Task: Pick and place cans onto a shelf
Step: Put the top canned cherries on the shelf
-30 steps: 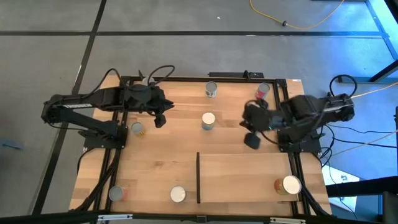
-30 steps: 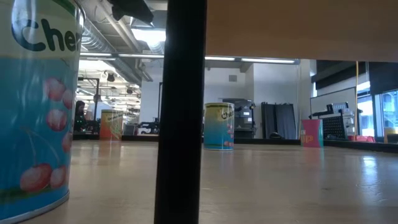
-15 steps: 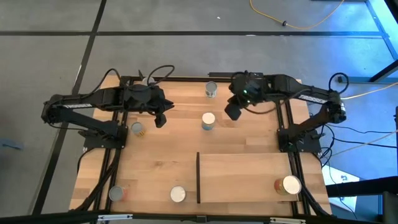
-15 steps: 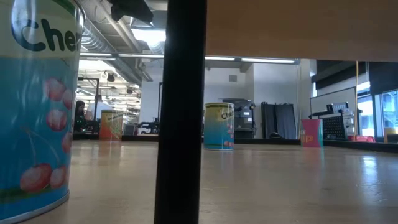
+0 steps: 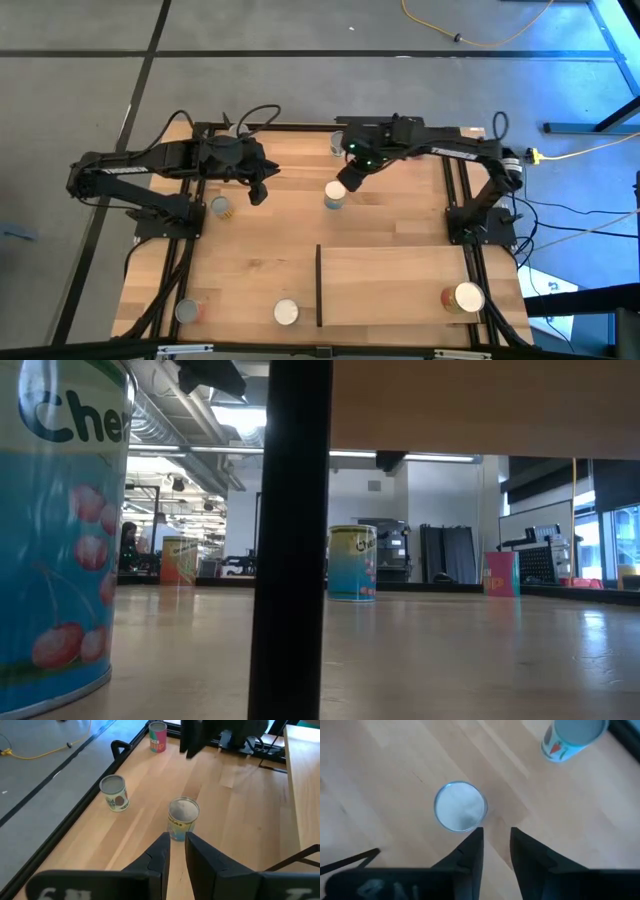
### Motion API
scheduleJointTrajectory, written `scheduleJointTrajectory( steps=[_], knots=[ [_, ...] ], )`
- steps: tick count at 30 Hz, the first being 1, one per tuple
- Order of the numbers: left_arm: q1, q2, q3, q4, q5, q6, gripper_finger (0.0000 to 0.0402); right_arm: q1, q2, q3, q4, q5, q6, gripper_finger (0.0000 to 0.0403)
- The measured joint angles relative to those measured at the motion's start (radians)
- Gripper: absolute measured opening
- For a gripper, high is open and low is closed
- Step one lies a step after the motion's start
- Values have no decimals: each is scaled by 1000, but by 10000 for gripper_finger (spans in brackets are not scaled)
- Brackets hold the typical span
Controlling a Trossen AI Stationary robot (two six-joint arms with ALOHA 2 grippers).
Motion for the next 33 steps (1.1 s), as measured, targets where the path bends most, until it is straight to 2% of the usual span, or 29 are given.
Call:
scheduleJointTrajectory(
  steps=[7, 21, 33],
  knots=[
    [0, 0, 0, -2, 0, 0, 53, 0, 109, 0, 34, -86, -38, 97],
    [0, 0, 0, -4, 0, -2, 53, -29, 217, 0, 93, -78, -96, 97],
    [0, 0, 0, -4, 0, -2, 53, -56, 257, 0, 117, -83, -146, 97]
  ],
)
